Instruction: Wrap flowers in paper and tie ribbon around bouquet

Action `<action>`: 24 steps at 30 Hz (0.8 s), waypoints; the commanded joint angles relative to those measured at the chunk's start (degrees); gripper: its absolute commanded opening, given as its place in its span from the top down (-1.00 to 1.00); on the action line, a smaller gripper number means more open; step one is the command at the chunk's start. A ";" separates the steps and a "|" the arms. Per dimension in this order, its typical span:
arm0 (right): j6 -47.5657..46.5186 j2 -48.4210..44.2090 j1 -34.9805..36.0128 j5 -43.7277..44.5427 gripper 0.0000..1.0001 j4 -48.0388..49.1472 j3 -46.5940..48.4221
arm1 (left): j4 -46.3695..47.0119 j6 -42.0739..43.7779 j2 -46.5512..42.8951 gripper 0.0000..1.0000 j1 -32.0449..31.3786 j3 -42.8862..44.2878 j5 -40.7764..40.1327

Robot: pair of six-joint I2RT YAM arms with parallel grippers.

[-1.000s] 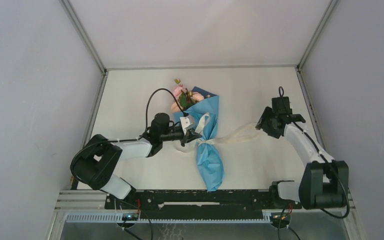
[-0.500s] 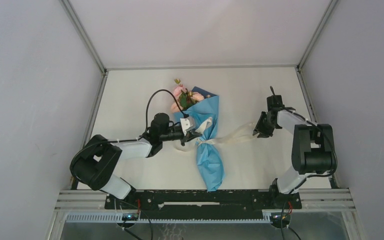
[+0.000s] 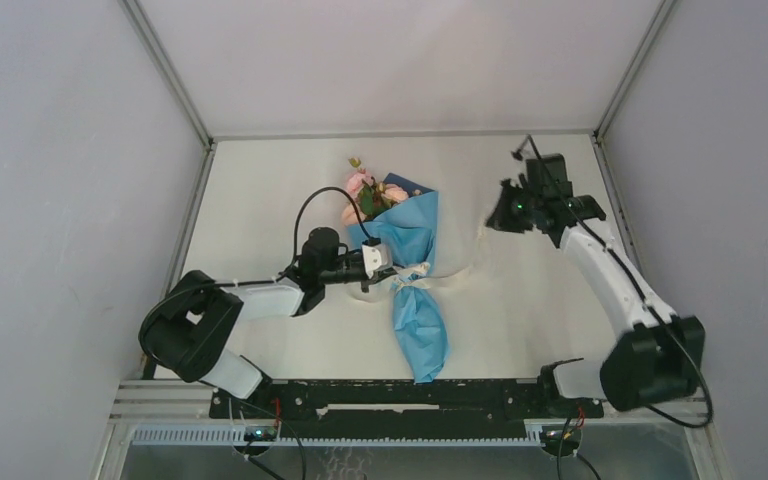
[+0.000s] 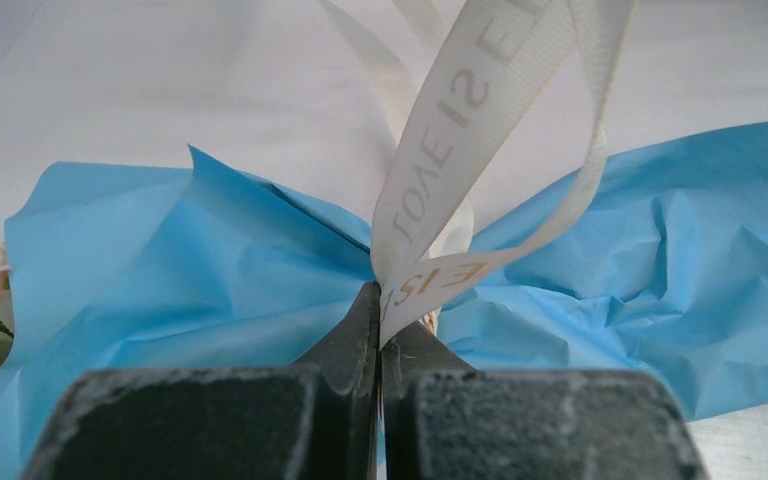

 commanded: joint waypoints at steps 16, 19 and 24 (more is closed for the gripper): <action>0.87 18.91 39.39 -2.25 0.87 2.76 36.69 | -1.47 11.37 -8.05 1.00 -2.52 -7.15 2.79; 1.54 19.89 38.95 -2.45 0.16 1.59 37.32 | -1.50 11.28 -8.62 1.00 -2.48 -7.76 2.57; 1.53 14.96 35.58 -2.81 -0.61 1.77 33.59 | -1.50 10.91 -8.70 1.00 -2.50 -8.04 2.00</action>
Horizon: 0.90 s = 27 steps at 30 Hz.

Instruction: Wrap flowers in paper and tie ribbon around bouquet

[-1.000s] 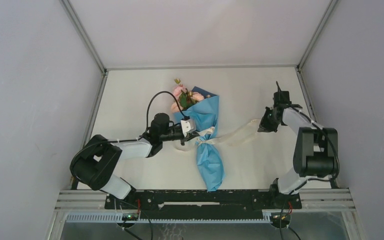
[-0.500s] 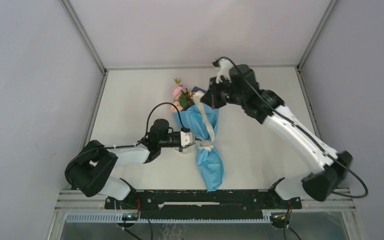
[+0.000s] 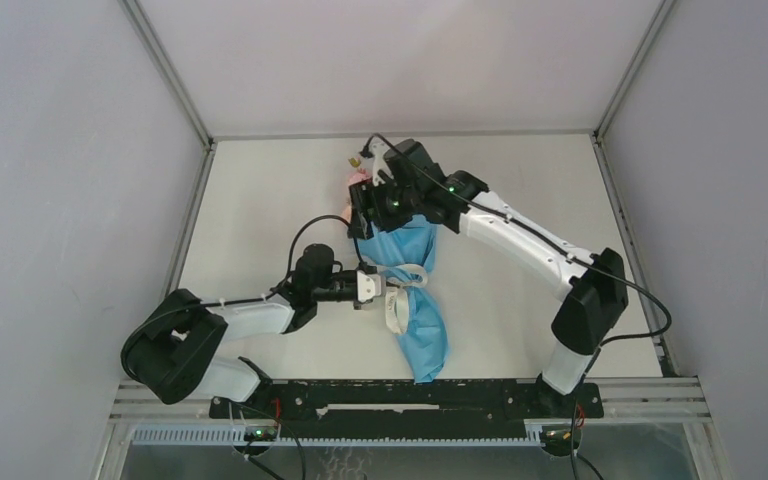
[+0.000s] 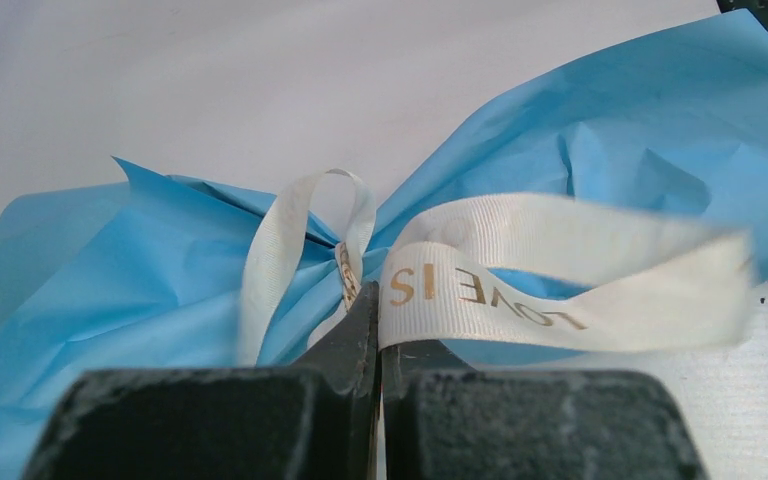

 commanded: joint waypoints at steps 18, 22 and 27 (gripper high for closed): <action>11.03 -41.15 4.78 5.34 -0.66 41.56 -63.10 | 1.30 -2.45 -0.61 1.00 -0.18 0.21 -5.31; 9.49 -37.14 6.64 4.93 -0.69 46.24 -63.90 | 1.28 -2.05 -0.46 1.00 -0.22 0.21 -5.88; 10.10 -30.63 6.77 3.87 -0.69 50.44 -63.71 | 1.30 -1.88 -0.36 1.00 -0.16 0.21 -5.98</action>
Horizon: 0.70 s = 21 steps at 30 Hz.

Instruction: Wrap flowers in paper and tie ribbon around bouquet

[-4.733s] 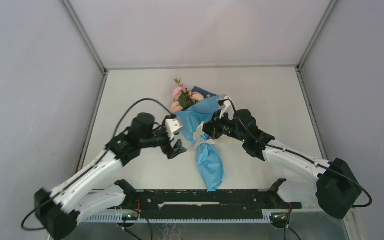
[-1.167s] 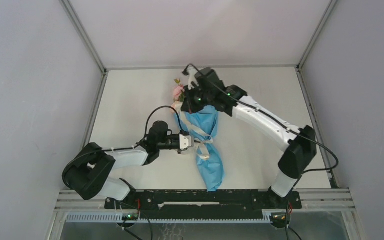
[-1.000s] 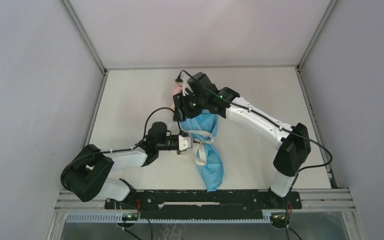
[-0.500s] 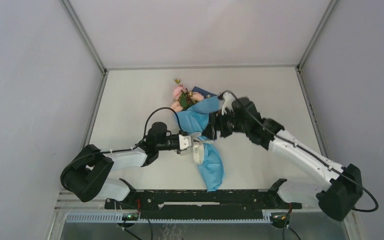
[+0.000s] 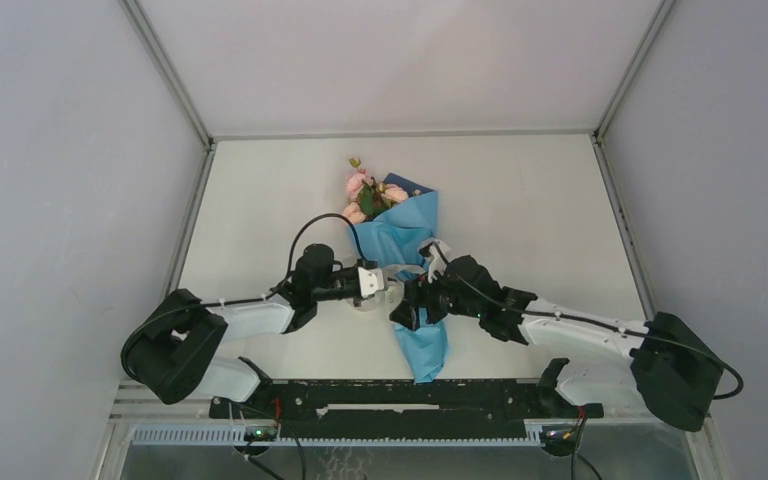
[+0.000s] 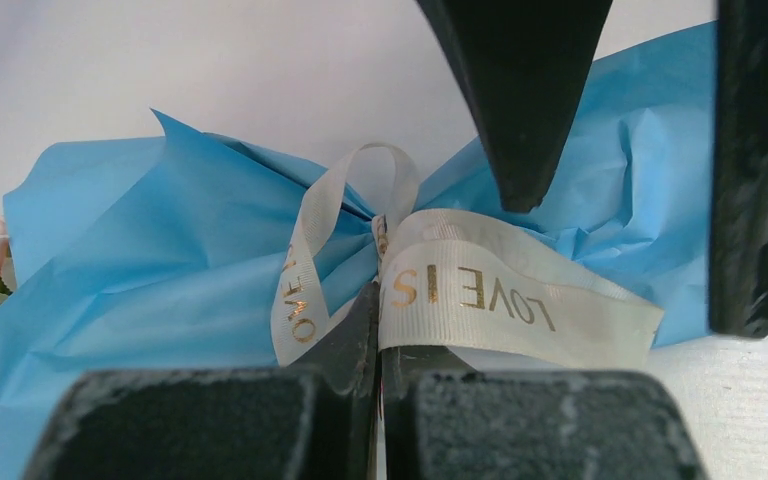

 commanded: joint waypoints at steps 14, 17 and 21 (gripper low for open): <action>-1.83 8.53 0.07 -2.42 -0.45 14.05 2.83 | 1.03 0.04 0.68 1.00 -0.24 1.39 -0.35; -1.05 9.49 -1.08 -2.87 0.05 14.40 2.87 | 0.95 -0.02 0.84 1.00 -0.21 1.50 -0.28; -0.17 10.28 -2.39 -3.77 0.79 14.35 2.99 | 0.69 -0.41 0.72 1.00 -0.27 1.88 -0.67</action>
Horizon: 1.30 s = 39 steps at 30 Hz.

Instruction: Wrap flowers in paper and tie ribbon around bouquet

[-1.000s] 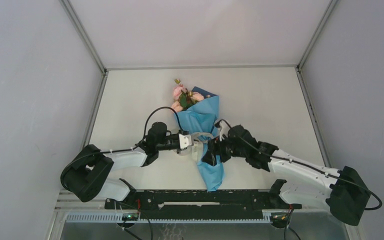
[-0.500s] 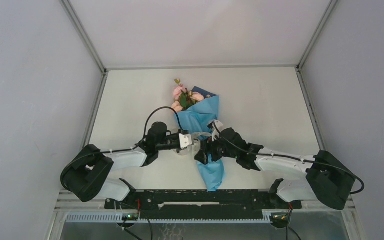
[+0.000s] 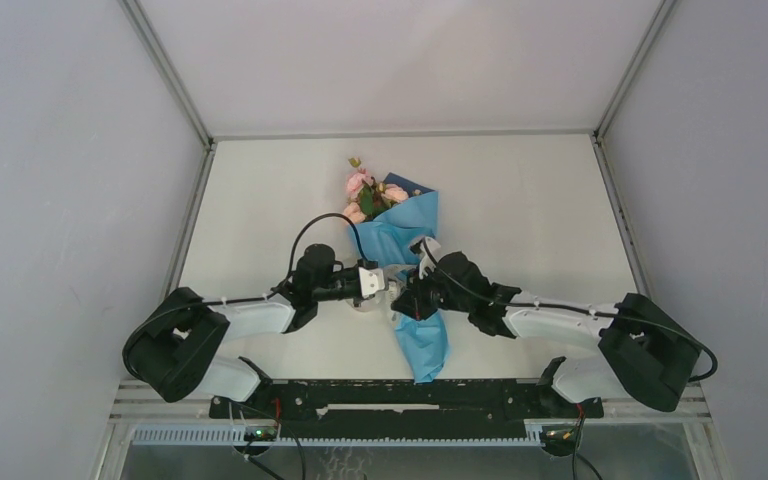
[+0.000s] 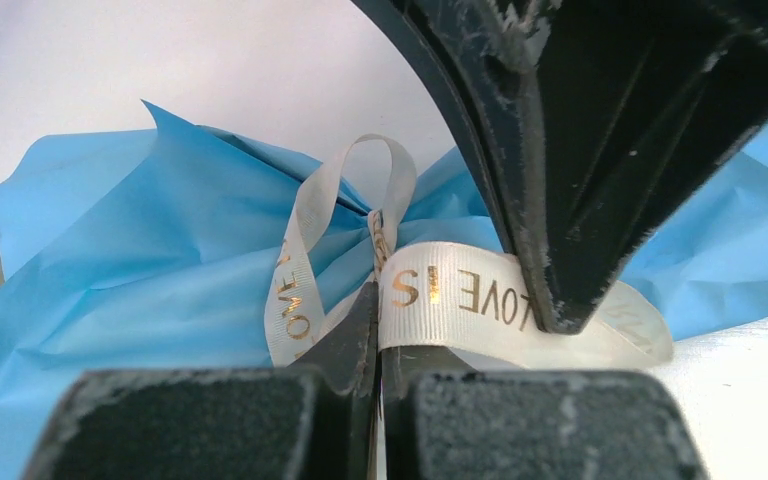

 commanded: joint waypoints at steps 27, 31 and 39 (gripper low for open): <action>-0.26 -3.37 -6.89 -6.57 1.00 -4.17 3.87 | -91.40 65.07 3.61 -0.76 20.56 28.88 -16.35; -0.66 -4.36 -7.08 -6.40 1.00 -5.65 4.45 | -81.90 65.30 4.35 -0.83 20.53 24.49 -18.19; -0.97 -5.92 -7.34 -6.04 1.00 -6.20 4.46 | -67.63 59.20 6.47 -0.59 20.86 22.74 -20.33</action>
